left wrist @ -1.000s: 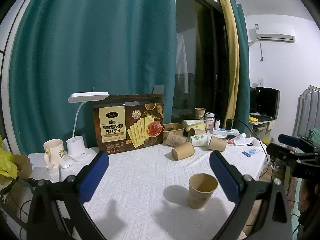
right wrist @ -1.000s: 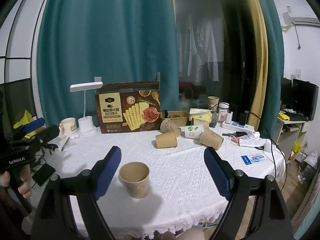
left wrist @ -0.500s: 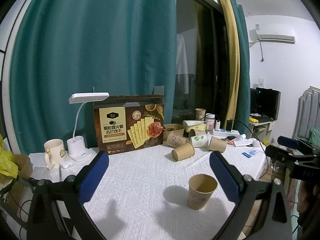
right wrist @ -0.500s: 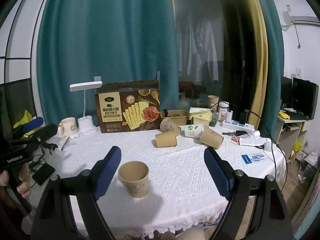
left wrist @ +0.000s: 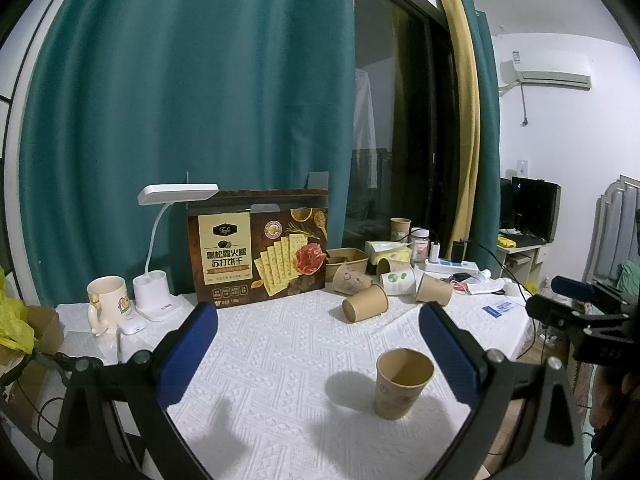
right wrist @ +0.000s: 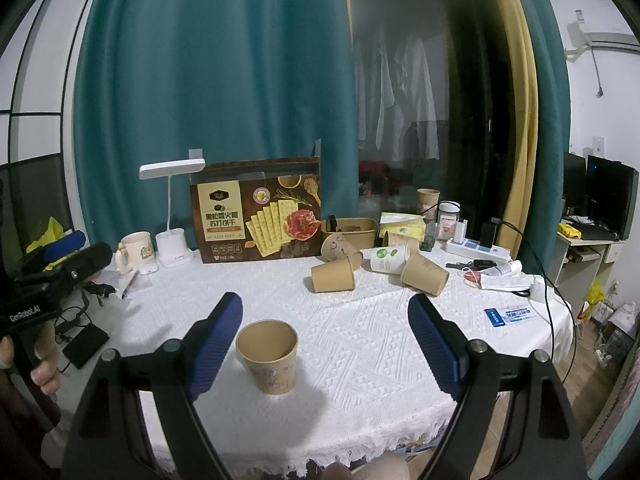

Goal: Flip cup upright

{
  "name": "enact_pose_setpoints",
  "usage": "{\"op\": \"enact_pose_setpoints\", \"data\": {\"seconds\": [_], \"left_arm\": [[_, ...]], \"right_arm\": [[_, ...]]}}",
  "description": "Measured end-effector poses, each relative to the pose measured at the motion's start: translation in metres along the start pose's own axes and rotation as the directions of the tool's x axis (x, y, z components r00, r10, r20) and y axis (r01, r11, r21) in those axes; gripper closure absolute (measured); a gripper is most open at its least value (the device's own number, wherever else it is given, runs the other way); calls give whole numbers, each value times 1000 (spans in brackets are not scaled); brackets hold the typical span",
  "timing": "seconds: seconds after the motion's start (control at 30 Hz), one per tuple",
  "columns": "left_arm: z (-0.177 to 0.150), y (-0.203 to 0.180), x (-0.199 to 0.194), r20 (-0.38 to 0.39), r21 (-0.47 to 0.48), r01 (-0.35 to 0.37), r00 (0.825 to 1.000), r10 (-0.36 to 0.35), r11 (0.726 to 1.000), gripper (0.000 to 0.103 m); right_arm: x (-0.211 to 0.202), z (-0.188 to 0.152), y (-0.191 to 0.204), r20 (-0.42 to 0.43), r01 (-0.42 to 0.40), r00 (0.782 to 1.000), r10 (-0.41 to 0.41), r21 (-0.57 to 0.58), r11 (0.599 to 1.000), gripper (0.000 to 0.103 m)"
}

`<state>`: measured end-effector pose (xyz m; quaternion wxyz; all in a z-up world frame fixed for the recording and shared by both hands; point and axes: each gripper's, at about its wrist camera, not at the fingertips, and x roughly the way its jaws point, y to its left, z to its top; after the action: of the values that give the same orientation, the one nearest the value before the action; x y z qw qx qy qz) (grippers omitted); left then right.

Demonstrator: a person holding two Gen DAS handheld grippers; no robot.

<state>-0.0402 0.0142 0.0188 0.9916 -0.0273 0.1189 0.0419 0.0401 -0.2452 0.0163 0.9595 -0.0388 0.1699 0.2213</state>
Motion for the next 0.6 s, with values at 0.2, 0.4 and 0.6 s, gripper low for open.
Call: {"op": "enact_pose_setpoints", "data": {"seconds": [0.2,0.4,0.6], "left_arm": [[0,0,0,2,2,0,1000,0,1000,2],[0,-1,0,3,3,1,1000,-1,1000,2],[0,-2,0,1,5,5,1000,-5,1000,2]], "right_arm": [[0,0,0,0,-1,1000,1,-1,1000,20],[2,0,1,-1,0,1000,0,-1,1000,20],[2,0,1,-2,-1,1000,1,-1,1000,20]]}}
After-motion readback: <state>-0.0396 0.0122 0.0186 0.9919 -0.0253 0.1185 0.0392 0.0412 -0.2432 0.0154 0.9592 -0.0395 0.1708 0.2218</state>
